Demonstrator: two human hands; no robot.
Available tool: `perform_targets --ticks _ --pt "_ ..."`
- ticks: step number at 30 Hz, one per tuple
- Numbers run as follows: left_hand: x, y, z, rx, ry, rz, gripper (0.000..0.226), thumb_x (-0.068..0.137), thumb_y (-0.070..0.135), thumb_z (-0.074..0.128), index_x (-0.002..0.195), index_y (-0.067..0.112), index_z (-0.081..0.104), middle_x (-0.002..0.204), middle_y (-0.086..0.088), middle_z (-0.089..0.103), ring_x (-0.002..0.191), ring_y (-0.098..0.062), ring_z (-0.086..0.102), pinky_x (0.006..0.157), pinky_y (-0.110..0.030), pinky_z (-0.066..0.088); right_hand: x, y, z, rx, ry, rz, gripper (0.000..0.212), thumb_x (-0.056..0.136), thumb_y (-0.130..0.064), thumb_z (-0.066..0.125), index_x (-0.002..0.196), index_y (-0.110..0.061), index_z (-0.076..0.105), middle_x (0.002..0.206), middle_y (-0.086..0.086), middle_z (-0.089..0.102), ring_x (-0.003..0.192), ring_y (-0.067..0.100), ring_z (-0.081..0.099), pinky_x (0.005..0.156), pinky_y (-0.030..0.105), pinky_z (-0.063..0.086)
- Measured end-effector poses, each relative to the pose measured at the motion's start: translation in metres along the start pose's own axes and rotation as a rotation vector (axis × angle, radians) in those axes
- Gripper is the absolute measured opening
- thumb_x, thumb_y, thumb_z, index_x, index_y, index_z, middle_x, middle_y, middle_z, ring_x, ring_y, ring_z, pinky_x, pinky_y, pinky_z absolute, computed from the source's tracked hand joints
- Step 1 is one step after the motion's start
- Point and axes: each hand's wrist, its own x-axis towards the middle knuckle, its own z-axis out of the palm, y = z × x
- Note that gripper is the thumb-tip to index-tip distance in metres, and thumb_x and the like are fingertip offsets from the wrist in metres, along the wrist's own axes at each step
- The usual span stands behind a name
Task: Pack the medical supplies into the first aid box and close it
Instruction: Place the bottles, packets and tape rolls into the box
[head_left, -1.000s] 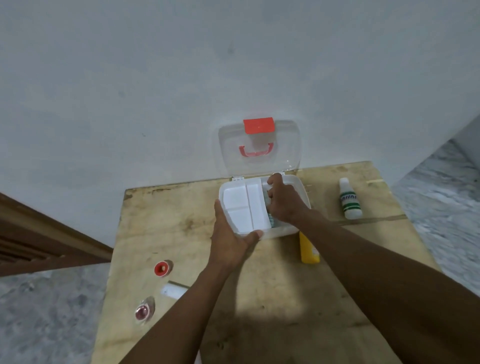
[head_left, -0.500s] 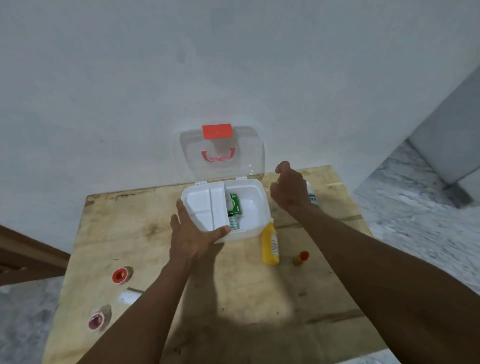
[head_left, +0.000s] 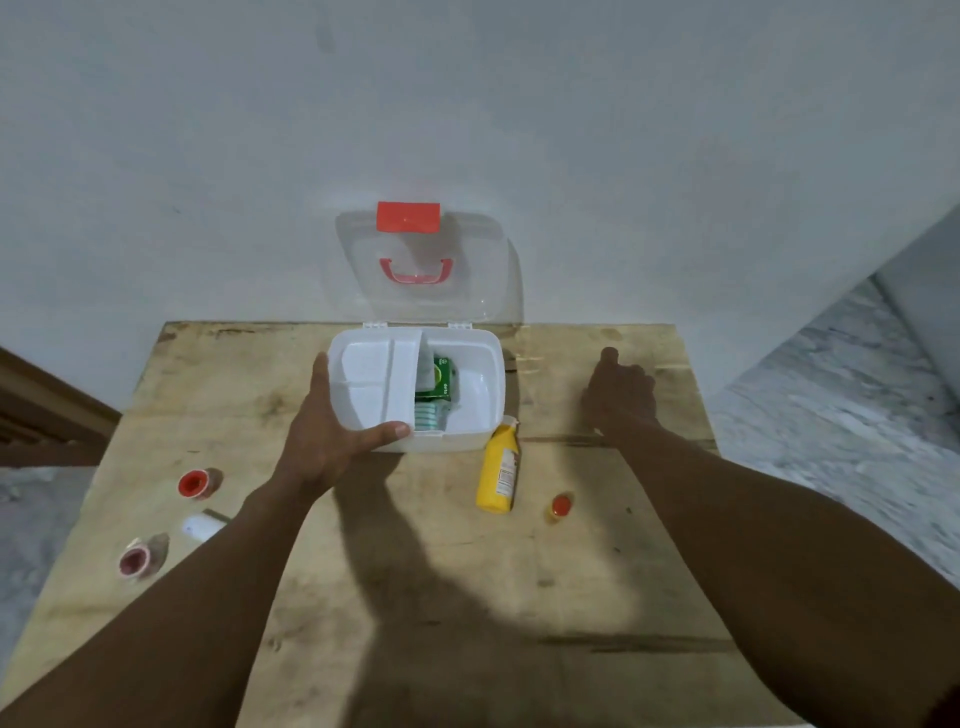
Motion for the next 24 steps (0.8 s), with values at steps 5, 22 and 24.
perform_targets --ticks 5,22,24 --pt "-0.003 0.007 0.001 0.026 -0.010 -0.011 0.101 0.048 0.059 0.081 0.134 0.037 0.033 0.117 0.034 0.050 0.101 0.005 0.051 0.072 -0.021 0.043 0.006 0.012 0.004 0.069 -0.062 0.039 0.041 0.096 -0.015 0.045 0.135 -0.013 0.032 0.127 0.021 0.048 0.116 0.043 0.052 0.092 0.043 0.047" --pt "0.004 -0.006 -0.013 -0.004 -0.131 0.044 0.101 0.058 0.037 0.092 0.135 0.026 0.027 0.118 0.027 0.051 0.112 -0.001 0.054 0.087 -0.032 0.050 -0.060 -0.039 -0.053 0.621 0.290 -0.448 0.065 0.072 -0.014 0.075 0.125 -0.021 0.039 0.087 0.011 0.059 0.077 0.032 0.059 0.065 0.034 0.048" --pt "0.004 -0.009 -0.012 -0.011 -0.124 0.053 0.102 0.060 0.036 0.092 0.136 0.026 0.025 0.121 0.018 0.053 0.112 -0.012 0.055 0.087 -0.033 0.050 -0.076 -0.052 -0.056 0.661 0.350 -0.492 0.066 0.071 -0.013 0.078 0.125 -0.019 0.040 0.086 0.010 0.061 0.074 0.030 0.061 0.065 0.040 0.055"
